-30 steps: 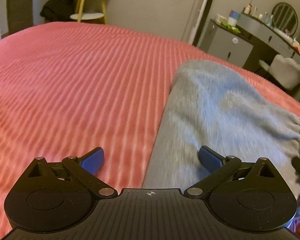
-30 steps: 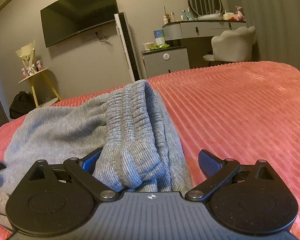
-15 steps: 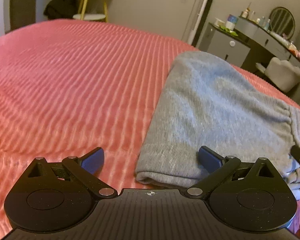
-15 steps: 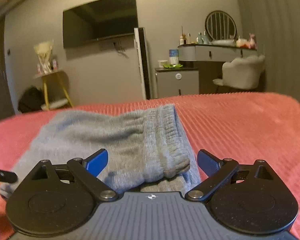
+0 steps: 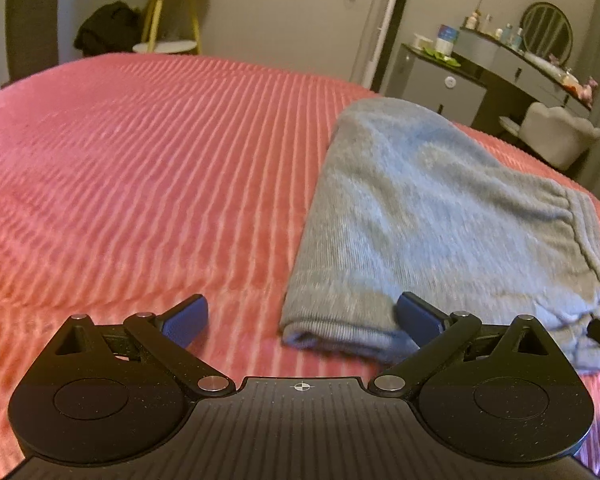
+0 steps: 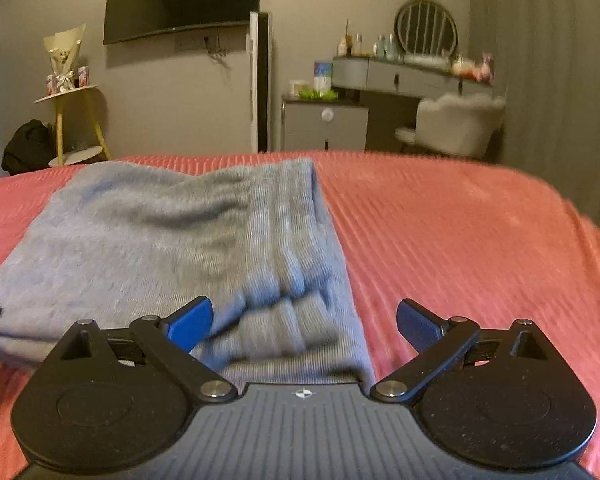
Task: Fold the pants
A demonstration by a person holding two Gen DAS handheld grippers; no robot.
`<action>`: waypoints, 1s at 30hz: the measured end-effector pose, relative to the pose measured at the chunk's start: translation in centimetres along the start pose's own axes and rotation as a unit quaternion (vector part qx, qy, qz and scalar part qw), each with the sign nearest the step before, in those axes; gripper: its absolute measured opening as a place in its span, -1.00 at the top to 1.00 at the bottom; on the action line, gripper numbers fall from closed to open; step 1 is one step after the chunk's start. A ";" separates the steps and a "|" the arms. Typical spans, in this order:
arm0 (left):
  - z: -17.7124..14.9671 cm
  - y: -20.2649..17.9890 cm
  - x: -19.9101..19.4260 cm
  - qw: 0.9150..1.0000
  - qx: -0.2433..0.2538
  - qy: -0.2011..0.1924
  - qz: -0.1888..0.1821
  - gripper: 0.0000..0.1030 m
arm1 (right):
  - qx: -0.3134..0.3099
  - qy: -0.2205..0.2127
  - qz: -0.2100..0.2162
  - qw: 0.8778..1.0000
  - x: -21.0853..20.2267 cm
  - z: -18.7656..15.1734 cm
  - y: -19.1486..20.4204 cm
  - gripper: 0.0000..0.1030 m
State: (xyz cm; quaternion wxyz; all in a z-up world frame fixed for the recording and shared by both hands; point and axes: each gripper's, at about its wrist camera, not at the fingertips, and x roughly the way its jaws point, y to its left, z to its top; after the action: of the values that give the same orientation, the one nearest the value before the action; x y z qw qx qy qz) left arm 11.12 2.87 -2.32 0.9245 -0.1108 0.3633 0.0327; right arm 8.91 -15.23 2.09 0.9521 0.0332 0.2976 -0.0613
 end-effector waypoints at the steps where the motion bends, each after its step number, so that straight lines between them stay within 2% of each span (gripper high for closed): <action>1: -0.2 -0.1 -0.4 1.000 0.002 0.002 -0.002 -1.00 | 0.013 0.024 0.011 1.000 -0.3 -0.1 -0.2 -0.92; 3: -0.8 -0.6 -1.3 1.000 0.010 0.007 -0.008 -1.00 | 0.020 0.054 0.031 0.998 -1.3 -0.5 -0.1 -0.92; 5: -1.5 -1.2 -2.3 1.000 0.027 0.012 -0.007 -1.00 | 0.006 0.062 0.040 0.997 -2.5 -0.9 0.7 -0.92; 10: -2.8 -2.1 -3.5 0.997 0.062 0.033 -0.018 -1.00 | -0.033 0.071 0.026 0.997 -4.2 -2.0 2.5 -0.92; 15: -3.4 -2.1 -4.0 0.997 0.069 0.042 -0.014 -1.00 | -0.029 0.051 0.019 0.998 -4.9 -1.8 2.4 -0.92; 19: -3.7 -2.6 -4.3 0.996 0.080 0.034 -0.019 -1.00 | -0.048 0.034 0.020 0.998 -5.4 -1.9 2.9 -0.92; 30: -4.1 -3.2 -4.1 0.994 0.095 0.043 -0.027 -1.00 | -0.054 0.015 0.027 0.998 -6.2 -2.0 3.1 -0.92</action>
State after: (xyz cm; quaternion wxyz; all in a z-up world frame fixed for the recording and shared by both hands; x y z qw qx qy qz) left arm 5.83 -1.10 -1.90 0.9149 -0.0336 0.4011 -0.0319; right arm 3.10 -11.33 4.06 0.9493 -0.0091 0.3138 -0.0187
